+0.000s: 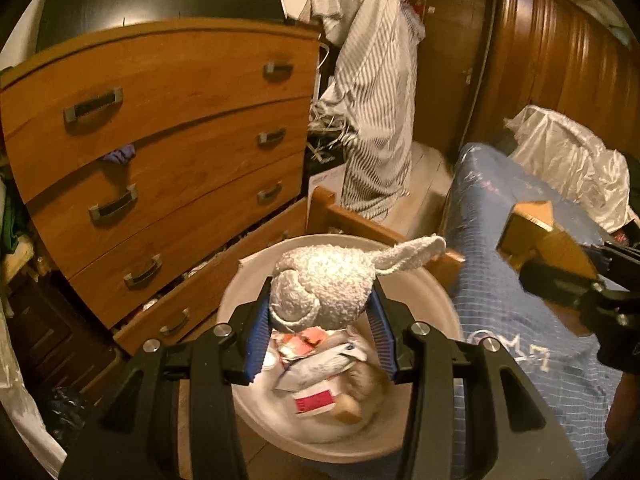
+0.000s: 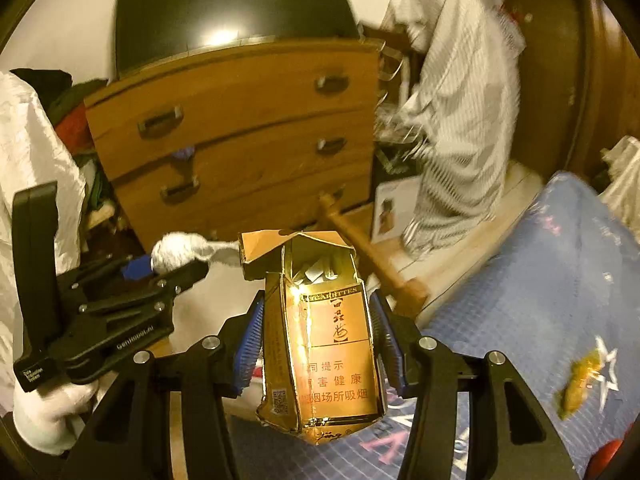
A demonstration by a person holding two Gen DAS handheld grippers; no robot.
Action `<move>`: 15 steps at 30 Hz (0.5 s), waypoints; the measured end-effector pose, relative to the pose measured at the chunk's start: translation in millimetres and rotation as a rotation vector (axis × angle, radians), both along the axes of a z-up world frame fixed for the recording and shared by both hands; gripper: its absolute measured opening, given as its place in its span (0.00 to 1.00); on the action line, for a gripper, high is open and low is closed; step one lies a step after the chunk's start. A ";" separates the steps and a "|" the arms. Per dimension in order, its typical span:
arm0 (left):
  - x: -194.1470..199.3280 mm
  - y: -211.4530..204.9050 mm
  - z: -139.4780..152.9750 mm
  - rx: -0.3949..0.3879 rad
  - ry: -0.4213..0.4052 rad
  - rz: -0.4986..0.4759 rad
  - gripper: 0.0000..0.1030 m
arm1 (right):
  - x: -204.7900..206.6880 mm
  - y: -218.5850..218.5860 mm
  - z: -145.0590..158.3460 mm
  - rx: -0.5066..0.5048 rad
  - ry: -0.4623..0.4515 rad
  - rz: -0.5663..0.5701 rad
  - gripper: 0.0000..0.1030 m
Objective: Collect trash
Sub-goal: 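Carry the cigarette pack and knitted rabbit with both tools over the bucket, then open both tools to drop the pack and rabbit into the bucket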
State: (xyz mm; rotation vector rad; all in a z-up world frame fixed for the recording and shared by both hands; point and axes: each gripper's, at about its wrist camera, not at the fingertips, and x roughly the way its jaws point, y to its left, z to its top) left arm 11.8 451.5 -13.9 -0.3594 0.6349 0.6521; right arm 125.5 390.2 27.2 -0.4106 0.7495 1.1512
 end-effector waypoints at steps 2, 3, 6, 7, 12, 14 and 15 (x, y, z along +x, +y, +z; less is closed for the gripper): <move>1.8 13.3 -4.6 -0.022 0.024 0.001 0.41 | 5.8 24.1 -11.7 -0.057 0.028 0.010 0.51; 2.1 18.4 -7.6 -0.037 0.033 0.002 0.41 | 7.0 30.2 -17.0 -0.075 0.034 0.013 0.51; 2.3 33.6 -18.1 -0.082 0.048 0.013 0.41 | 10.9 51.1 -30.4 -0.122 0.058 0.018 0.51; 1.9 38.0 -22.3 -0.100 0.050 0.018 0.41 | 12.6 54.6 -33.3 -0.127 0.068 0.019 0.51; 3.4 50.7 -37.1 -0.138 0.061 0.028 0.41 | 18.2 67.3 -46.0 -0.151 0.097 0.012 0.51; 3.6 52.8 -39.1 -0.144 0.060 0.029 0.41 | 22.0 65.2 -48.9 -0.155 0.103 0.011 0.51; 3.9 54.3 -39.6 -0.144 0.060 0.029 0.41 | 22.5 66.9 -50.7 -0.156 0.105 0.010 0.51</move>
